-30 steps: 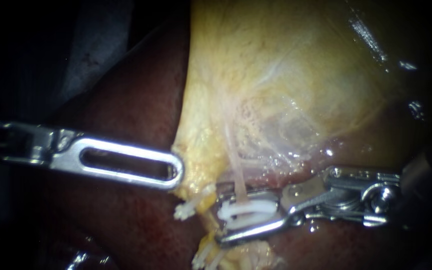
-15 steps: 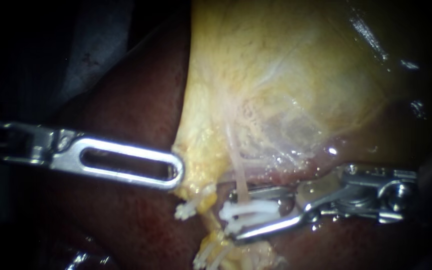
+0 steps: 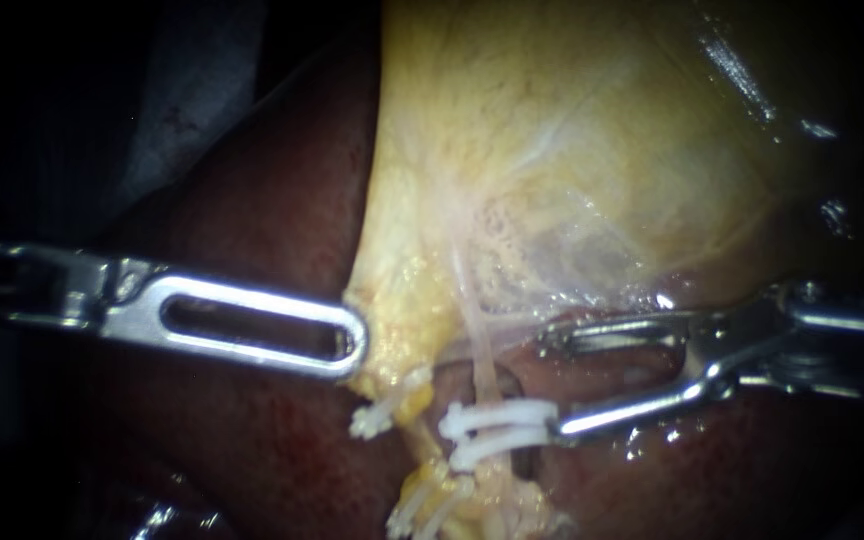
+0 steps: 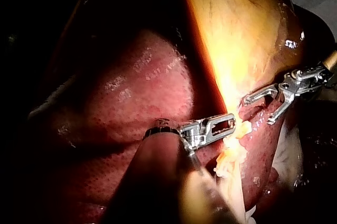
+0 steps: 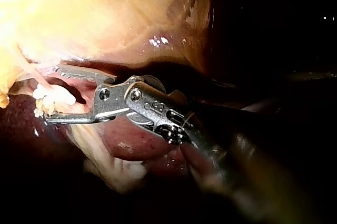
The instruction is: Going back second clip right tube
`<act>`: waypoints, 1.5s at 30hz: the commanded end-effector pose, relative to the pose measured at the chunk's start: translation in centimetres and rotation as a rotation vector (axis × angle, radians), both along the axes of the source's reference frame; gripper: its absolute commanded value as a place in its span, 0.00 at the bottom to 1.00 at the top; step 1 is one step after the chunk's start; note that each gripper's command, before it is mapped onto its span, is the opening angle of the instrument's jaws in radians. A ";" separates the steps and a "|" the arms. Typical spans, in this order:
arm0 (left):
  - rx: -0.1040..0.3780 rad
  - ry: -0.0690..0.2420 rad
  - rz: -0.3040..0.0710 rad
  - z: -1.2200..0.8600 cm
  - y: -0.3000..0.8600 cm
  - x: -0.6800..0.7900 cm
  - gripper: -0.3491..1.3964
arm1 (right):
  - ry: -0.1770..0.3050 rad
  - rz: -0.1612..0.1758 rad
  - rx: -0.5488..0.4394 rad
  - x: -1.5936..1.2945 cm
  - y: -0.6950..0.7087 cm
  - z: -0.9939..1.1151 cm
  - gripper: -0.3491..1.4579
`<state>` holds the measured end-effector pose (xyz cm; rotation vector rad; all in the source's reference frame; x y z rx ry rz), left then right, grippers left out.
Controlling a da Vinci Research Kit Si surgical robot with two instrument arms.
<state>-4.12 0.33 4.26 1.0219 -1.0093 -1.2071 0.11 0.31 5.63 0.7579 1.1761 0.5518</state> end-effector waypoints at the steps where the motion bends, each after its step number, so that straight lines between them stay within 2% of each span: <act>1: 0.000 0.001 0.000 0.00 0.00 0.00 0.00 | 0.005 0.003 -0.012 -0.03 0.05 -0.04 0.52; 9: -0.001 0.000 0.001 0.03 0.01 0.01 0.00 | 0.019 0.003 -0.099 -0.12 0.30 -0.24 0.52; 24: -0.004 0.002 0.000 0.12 0.02 -0.01 0.00 | 0.023 -0.001 -0.121 -0.22 0.32 -0.26 0.52; 32: -0.016 0.005 0.007 0.41 -0.06 -0.19 0.00 | 0.024 -0.001 -0.121 -0.23 0.32 -0.26 0.52; 40: -0.027 0.010 0.038 0.72 -0.23 -0.53 0.00 | 0.024 -0.001 -0.121 -0.24 0.32 -0.26 0.52; 45: -0.028 0.008 0.044 0.76 -0.24 -0.59 0.00 | 0.024 -0.001 -0.121 -0.25 0.31 -0.26 0.52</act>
